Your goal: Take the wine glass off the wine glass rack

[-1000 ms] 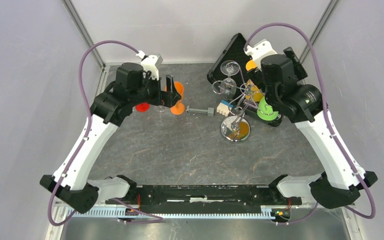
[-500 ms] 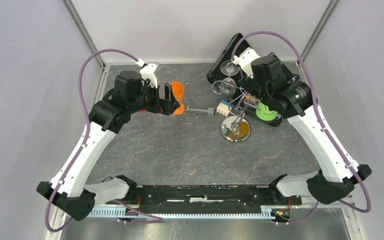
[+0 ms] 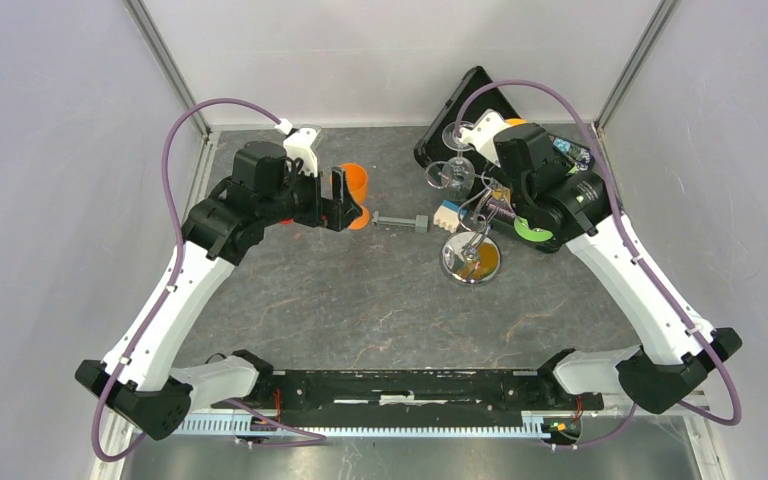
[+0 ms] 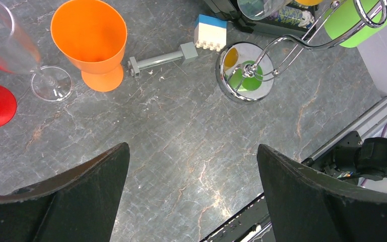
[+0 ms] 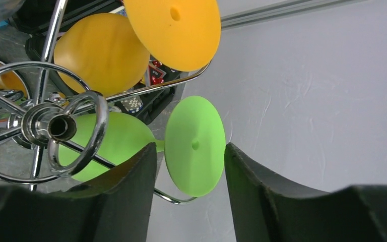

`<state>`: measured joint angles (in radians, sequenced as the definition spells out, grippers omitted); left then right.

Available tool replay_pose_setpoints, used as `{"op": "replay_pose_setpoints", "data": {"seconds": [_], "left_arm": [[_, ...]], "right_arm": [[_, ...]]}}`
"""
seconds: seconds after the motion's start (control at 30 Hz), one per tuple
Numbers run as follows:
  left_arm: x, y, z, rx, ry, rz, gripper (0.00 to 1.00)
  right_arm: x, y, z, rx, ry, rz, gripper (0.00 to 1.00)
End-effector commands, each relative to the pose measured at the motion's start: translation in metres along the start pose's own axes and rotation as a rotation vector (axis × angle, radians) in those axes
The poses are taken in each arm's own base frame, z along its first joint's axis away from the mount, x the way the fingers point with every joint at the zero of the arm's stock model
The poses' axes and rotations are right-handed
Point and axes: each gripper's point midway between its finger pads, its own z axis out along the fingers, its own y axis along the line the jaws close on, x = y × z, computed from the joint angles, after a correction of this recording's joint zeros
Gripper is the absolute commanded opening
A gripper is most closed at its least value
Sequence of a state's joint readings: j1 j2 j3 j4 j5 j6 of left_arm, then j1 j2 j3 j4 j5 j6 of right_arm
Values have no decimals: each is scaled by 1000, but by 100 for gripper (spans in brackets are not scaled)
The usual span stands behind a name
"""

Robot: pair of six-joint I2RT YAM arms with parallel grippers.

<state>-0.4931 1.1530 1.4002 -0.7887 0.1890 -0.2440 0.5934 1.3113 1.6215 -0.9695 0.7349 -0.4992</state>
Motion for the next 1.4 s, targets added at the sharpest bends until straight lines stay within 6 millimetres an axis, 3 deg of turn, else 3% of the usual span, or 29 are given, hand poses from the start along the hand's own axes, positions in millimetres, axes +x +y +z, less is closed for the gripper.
{"op": "replay_pose_setpoints", "data": {"seconds": [0.0, 0.13, 0.3, 0.37, 0.53, 0.83, 1.27, 1.37], "left_arm": [[-8, -4, 1, 24, -33, 6, 100], [-7, -3, 2, 22, -32, 6, 100], [-8, -4, 2, 22, -34, 6, 100], [-9, -4, 1, 22, -37, 7, 100], [-8, -3, 3, 20, -31, 4, 100], [-6, -3, 4, 20, -27, 0, 100], [-6, -2, 6, 21, -23, 1, 100], [-6, -2, 7, 21, -22, 0, 100]], "right_arm": [[13, -3, -1, 30, 36, -50, 56], [16, -11, 1, 85, 81, -56, 54], [18, -3, 2, 83, 92, -78, 49], [19, -1, 1, 91, 101, -94, 44], [16, -4, -7, 131, 103, -115, 21], [5, -8, -19, 169, 84, -129, 0], [13, -31, -34, 285, 138, -135, 0], [11, -25, -36, 260, 121, -138, 0]]}}
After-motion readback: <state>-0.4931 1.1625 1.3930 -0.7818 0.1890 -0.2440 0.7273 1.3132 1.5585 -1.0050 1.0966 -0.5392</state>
